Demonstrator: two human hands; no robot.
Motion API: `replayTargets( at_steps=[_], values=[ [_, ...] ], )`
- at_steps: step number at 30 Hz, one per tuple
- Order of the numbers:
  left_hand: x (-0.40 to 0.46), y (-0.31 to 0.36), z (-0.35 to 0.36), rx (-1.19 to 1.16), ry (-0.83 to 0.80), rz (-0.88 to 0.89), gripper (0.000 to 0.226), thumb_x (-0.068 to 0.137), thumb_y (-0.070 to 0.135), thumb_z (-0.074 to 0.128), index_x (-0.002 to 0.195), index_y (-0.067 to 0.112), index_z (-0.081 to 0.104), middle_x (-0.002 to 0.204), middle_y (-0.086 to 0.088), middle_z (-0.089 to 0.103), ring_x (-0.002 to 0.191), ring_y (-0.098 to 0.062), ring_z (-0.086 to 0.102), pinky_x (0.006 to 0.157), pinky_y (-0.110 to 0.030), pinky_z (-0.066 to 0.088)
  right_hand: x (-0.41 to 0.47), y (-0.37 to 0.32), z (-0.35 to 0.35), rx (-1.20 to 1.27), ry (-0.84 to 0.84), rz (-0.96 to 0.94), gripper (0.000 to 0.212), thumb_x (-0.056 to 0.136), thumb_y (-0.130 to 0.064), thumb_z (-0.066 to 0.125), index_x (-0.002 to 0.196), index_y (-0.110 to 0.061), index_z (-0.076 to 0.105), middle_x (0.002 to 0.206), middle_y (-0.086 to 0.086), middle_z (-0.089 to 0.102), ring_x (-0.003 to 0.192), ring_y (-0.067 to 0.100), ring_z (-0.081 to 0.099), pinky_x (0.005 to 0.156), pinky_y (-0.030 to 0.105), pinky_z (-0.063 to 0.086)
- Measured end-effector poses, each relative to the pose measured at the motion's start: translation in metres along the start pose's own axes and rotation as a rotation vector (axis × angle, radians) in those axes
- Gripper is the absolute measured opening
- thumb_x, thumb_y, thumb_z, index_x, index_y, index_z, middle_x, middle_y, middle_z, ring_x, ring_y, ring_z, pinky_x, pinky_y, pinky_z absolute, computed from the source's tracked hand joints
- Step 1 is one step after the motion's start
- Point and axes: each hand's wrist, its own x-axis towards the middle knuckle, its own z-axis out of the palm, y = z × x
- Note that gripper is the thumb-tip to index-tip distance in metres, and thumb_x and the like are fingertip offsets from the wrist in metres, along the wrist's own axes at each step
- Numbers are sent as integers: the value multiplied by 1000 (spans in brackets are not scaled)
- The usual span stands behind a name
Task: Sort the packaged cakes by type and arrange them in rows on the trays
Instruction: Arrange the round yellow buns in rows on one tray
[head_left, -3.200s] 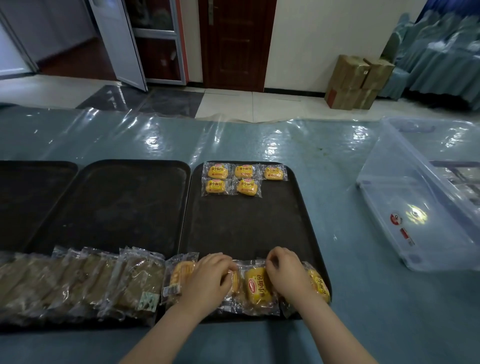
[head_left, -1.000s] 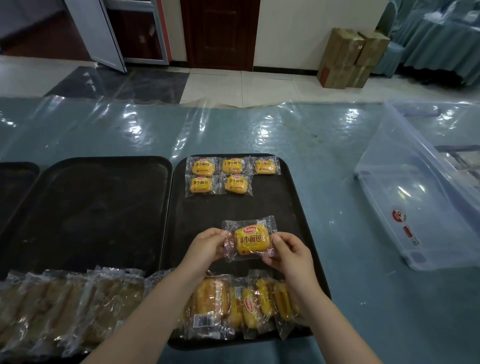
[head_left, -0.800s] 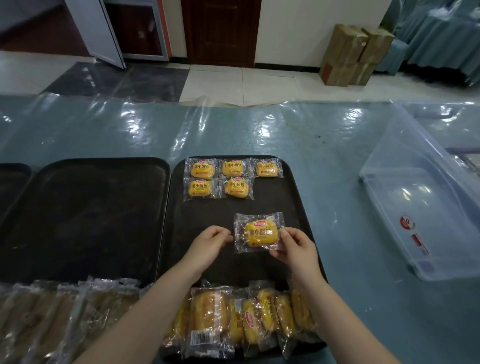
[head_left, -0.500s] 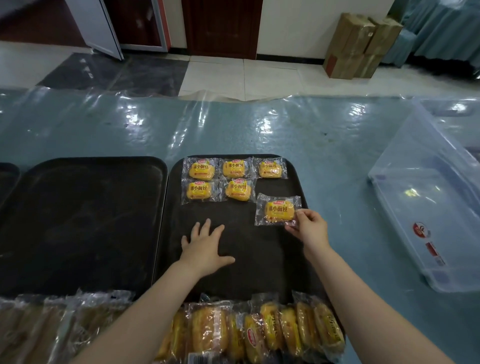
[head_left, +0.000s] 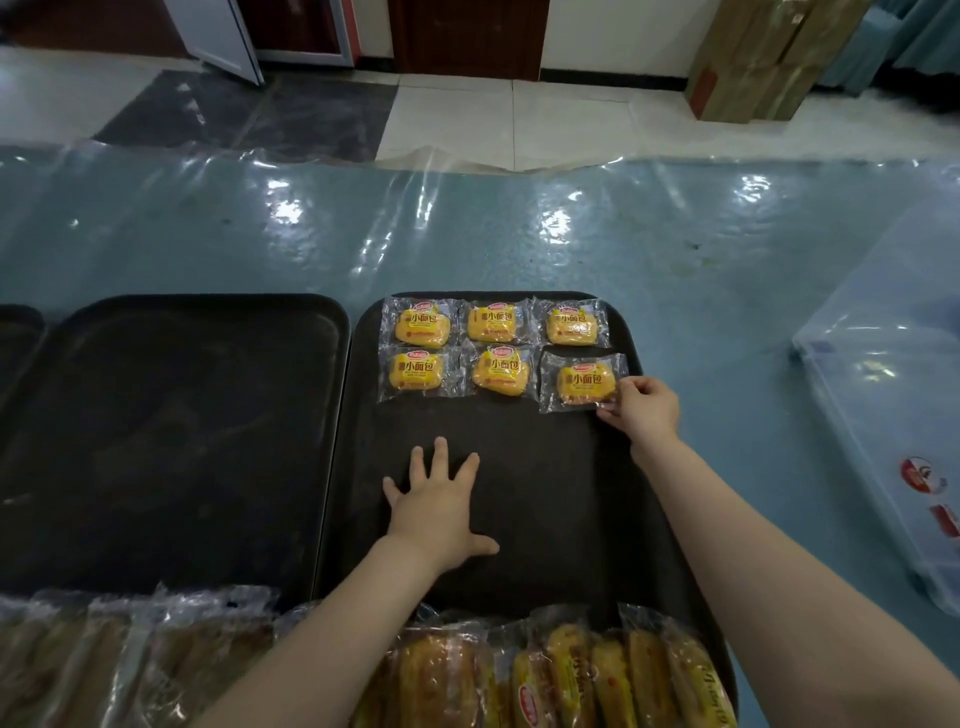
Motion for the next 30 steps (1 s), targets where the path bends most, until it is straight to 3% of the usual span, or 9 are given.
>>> replayTargets(
  at_steps=[7, 15, 19, 23, 26, 30],
  values=[
    [6, 6, -9, 13, -42, -42, 111, 72, 58, 78, 154, 34, 9, 164, -6, -8, 150, -38, -8, 114, -70, 14, 13, -3, 3, -47, -47, 37, 14, 100, -13, 55, 113, -9, 57, 99, 11, 65, 83, 22, 70, 73, 33, 62],
    [8, 10, -14, 21, -68, -68, 111, 69, 56, 81, 153, 33, 11, 163, -6, -5, 149, -39, -6, 113, -71, 16, 18, -6, 3, -60, -10, 28, 7, 100, -9, 51, 98, -16, 52, 100, 8, 64, 76, 20, 73, 83, 37, 61],
    [9, 11, -15, 20, -73, -70, 112, 69, 56, 81, 153, 33, 11, 163, -6, -4, 149, -39, -6, 113, -71, 15, 19, -8, 7, -60, -11, 39, 7, 99, -8, 53, 103, -15, 53, 107, 10, 63, 77, 19, 72, 81, 35, 61],
    [11, 12, -16, 21, -78, -79, 114, 68, 55, 83, 153, 32, 10, 162, -7, -2, 149, -40, -5, 112, -72, 17, 15, -11, 5, -106, -64, 61, 19, 98, -10, 56, 116, -13, 52, 114, 12, 61, 86, 22, 70, 76, 32, 61],
    [10, 11, -16, 16, -75, -77, 114, 68, 54, 83, 153, 32, 11, 162, -7, -2, 149, -40, -5, 112, -72, 16, 12, -13, -1, -161, -117, 35, 41, 98, -12, 56, 137, -13, 45, 127, 14, 56, 99, 26, 65, 78, 35, 60],
    [6, 7, -12, -8, -34, -51, 110, 69, 55, 81, 153, 33, 12, 163, -7, -4, 149, -38, -7, 113, -71, 13, 0, -14, -10, -343, -162, -57, 57, 96, -19, 58, 149, -14, 36, 126, 10, 54, 88, 21, 62, 90, 45, 58]
  ],
)
